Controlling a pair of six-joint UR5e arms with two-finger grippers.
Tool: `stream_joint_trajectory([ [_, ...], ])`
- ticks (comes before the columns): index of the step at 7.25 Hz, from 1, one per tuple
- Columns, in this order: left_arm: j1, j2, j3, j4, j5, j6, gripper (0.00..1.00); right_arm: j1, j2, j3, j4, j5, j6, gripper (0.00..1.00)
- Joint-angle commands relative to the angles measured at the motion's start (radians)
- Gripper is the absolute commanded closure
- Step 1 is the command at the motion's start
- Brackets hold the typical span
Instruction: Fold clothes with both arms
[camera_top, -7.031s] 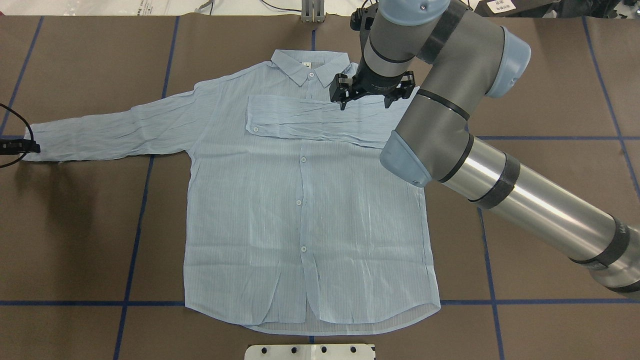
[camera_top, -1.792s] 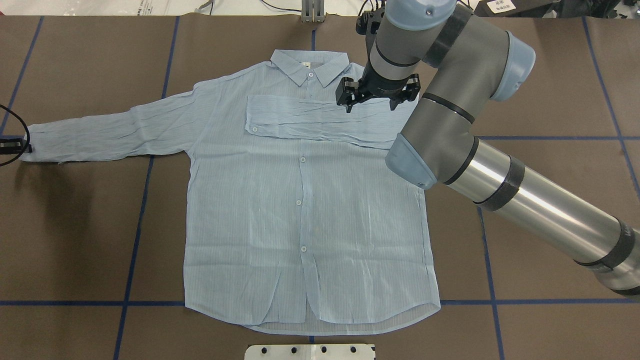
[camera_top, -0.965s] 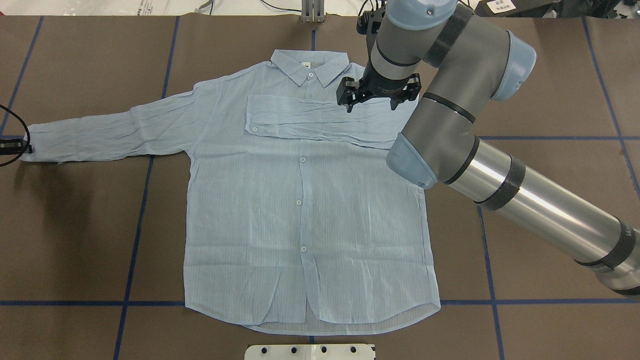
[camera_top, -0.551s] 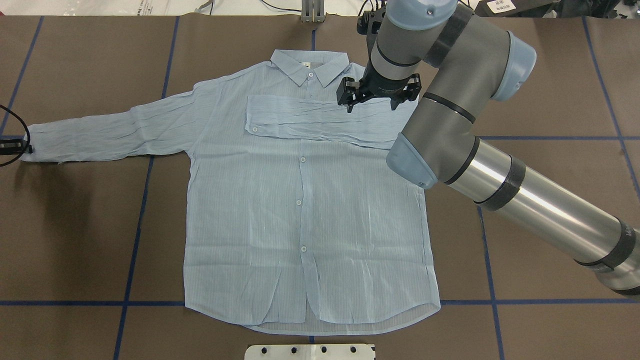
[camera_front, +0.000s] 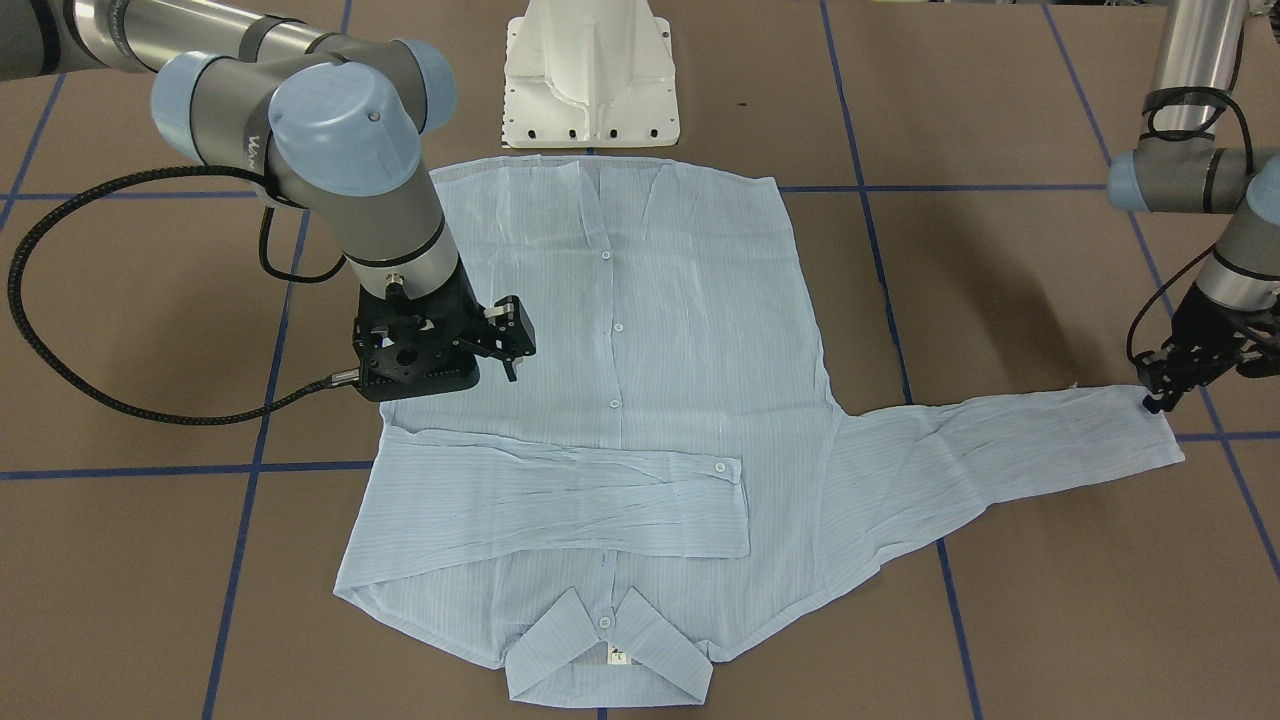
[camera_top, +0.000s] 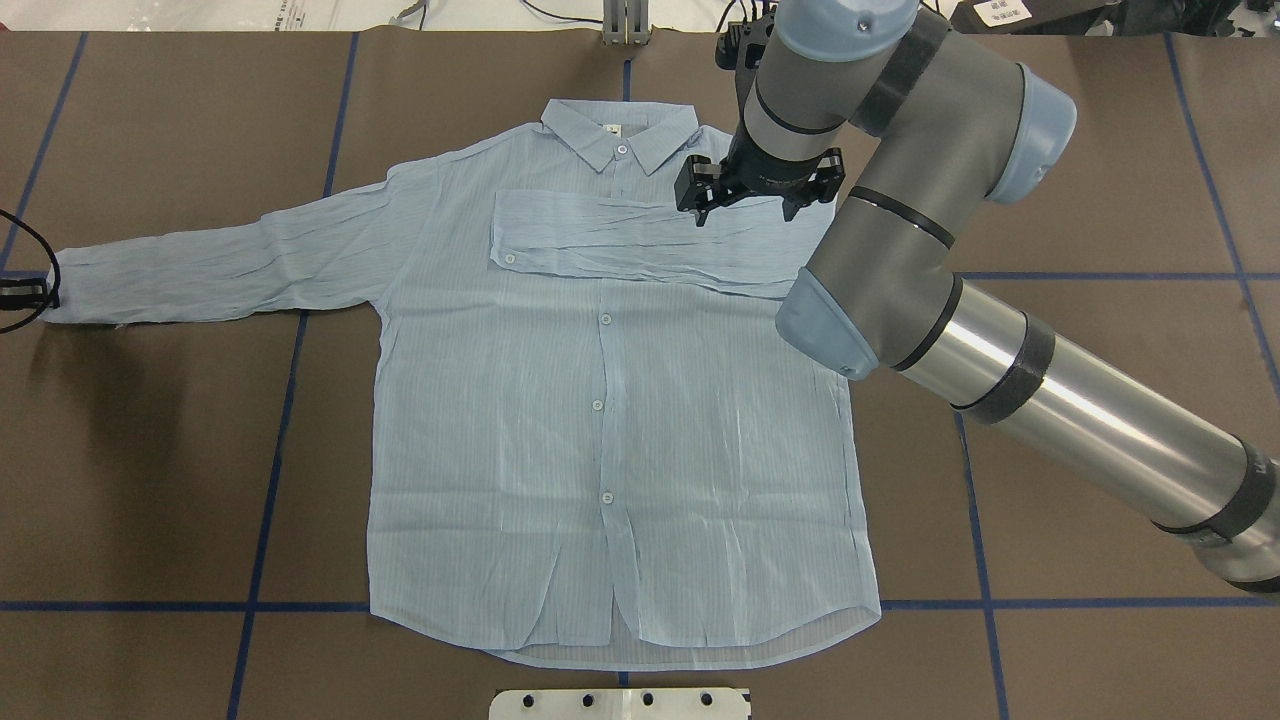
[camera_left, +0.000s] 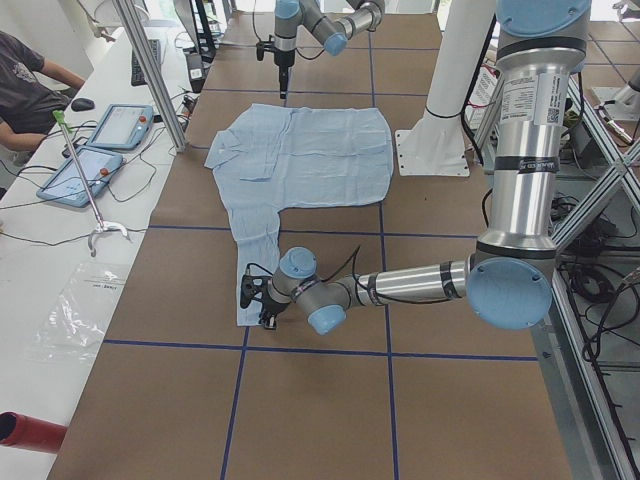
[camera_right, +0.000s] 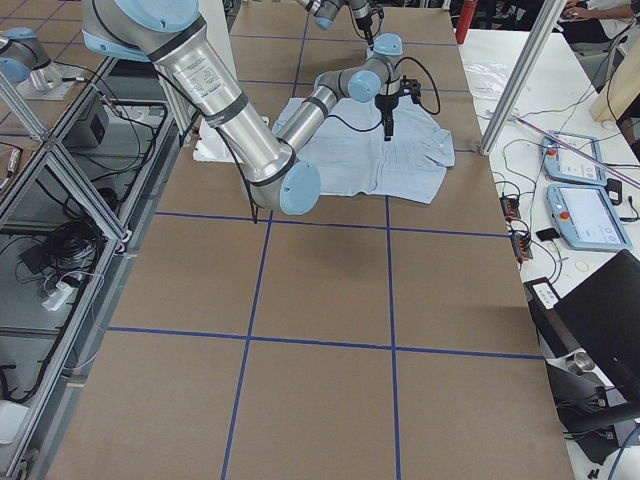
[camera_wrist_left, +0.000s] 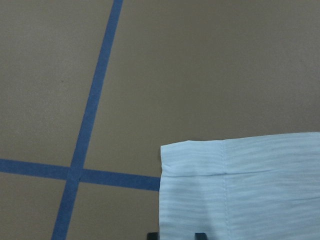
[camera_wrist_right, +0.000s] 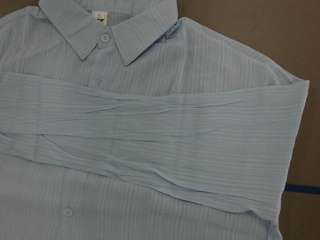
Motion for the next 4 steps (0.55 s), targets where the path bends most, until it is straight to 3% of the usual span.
stream_joint_trajectory([
  [1,0.000,0.001,-0.001,0.000,0.000,-0.001,0.85,0.000,-0.012,0.012,0.000,0.000,0.000,0.00],
  [2,0.000,0.001,-0.001,0.000,0.000,-0.001,0.97,0.000,-0.015,0.017,0.000,0.000,0.000,0.00],
  [3,0.000,0.001,-0.001,0.000,0.000,-0.001,1.00,0.000,-0.015,0.017,0.000,0.000,0.000,0.00],
  [4,0.000,0.002,-0.001,0.000,0.000,0.000,0.83,0.000,-0.015,0.017,0.000,0.000,0.000,0.00],
])
